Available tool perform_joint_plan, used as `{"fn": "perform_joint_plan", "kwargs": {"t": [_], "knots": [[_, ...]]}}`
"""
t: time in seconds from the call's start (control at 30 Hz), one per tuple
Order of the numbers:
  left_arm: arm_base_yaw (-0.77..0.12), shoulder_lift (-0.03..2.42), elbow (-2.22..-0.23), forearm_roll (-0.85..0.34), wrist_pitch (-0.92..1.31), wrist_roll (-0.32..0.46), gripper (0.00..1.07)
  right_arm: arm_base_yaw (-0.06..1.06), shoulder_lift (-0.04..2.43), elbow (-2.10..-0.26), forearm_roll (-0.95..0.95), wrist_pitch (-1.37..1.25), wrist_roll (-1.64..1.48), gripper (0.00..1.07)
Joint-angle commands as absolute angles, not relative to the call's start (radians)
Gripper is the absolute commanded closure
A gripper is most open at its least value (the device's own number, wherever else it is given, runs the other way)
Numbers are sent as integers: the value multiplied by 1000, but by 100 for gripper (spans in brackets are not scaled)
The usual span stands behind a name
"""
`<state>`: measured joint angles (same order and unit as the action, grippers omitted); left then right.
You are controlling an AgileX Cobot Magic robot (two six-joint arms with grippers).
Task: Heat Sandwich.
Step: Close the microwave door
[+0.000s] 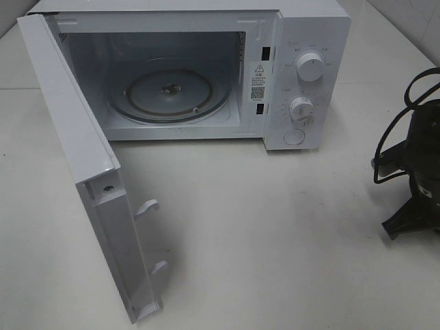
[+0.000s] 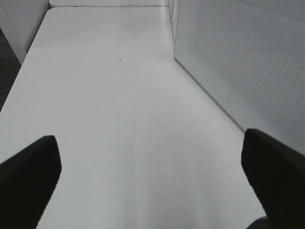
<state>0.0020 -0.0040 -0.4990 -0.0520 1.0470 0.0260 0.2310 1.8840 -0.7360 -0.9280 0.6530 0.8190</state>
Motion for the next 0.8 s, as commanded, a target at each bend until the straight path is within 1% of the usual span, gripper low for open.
{"fn": "perform_joint_plan", "kwargs": {"t": [0.03, 0.13, 0.23, 0.27, 0.33, 0.37, 0.4, 0.43, 0.5, 0.53, 0.57, 0.6, 0.7, 0.8], "knots": [[-2, -32, -493, -53, 1037, 28, 9, 224, 1891, -740, -927, 672, 822, 97], [-2, -32, -493, -53, 1037, 28, 9, 224, 1888, -740, -927, 679, 822, 95], [-2, -32, -493, -53, 1037, 28, 9, 224, 1862, -740, -909, 680, 822, 89], [-2, -32, -493, -53, 1037, 28, 9, 224, 1862, -740, -909, 680, 822, 89], [-2, -32, -493, -53, 1037, 28, 9, 224, 1849, -741, -895, 680, 822, 83], [-2, -32, -493, -53, 1037, 28, 9, 224, 1837, -743, -879, 684, 821, 75], [-2, -32, -493, -53, 1037, 28, 9, 224, 1830, -743, -872, 685, 821, 71], [-2, -32, -493, -53, 1037, 28, 9, 224, 1830, -743, -872, 685, 821, 71], [-2, -32, -493, -53, 1037, 28, 9, 224, 1812, -743, -857, 694, 821, 62], [-2, -32, -493, -53, 1037, 28, 9, 224, 1786, -743, -844, 706, 818, 54], [-2, -32, -493, -53, 1037, 28, 9, 224, 1770, -743, -839, 711, 815, 51], [-2, -32, -493, -53, 1037, 28, 9, 224, 1770, -743, -839, 711, 815, 51], [-2, -32, -493, -53, 1037, 28, 9, 224, 1698, -743, -778, 721, 762, 42], [-2, -32, -493, -53, 1037, 28, 9, 224, 1650, -743, -738, 721, 725, 41]]}}
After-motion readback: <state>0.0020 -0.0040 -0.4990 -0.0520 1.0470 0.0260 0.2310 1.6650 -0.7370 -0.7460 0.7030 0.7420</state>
